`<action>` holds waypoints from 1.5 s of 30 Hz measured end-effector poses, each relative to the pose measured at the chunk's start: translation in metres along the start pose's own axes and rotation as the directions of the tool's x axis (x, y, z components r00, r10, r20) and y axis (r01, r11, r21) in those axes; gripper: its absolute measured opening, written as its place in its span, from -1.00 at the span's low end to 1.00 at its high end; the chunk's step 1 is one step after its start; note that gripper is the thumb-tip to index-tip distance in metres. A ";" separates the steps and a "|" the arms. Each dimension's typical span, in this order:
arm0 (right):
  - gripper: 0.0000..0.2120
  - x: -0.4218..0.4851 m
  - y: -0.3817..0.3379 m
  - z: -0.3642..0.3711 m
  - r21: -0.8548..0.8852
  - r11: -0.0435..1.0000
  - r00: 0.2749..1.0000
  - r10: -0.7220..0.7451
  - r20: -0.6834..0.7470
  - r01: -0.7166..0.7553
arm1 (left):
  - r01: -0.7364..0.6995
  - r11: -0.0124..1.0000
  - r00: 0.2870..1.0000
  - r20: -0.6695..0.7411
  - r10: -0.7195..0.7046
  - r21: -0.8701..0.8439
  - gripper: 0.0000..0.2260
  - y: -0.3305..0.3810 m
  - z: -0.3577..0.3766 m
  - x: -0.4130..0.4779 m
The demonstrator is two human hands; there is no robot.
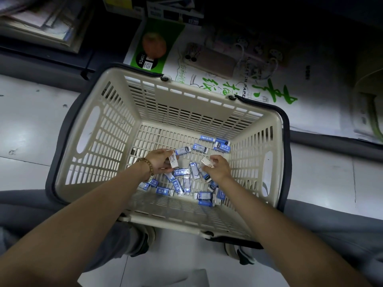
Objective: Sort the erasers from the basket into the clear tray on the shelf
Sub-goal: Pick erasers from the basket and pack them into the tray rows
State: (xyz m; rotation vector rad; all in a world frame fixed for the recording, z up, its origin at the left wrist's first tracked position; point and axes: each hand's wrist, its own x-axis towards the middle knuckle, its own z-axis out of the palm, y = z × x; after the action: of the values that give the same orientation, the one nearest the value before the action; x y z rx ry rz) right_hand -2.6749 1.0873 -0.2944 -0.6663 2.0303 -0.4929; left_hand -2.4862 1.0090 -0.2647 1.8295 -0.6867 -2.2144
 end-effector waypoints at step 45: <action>-0.67 -0.017 0.008 -0.033 -0.829 0.354 0.852 0.141 0.504 0.432 | 0.051 0.997 0.989 0.139 -0.059 0.056 -0.72 -0.008 -0.004 0.012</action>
State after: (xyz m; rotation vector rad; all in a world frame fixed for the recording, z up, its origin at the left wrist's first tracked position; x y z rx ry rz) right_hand -2.6977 1.1065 -0.2712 -1.5073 1.5559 0.8402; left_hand -2.4836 1.0096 -0.2791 1.7487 -0.7346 -2.4016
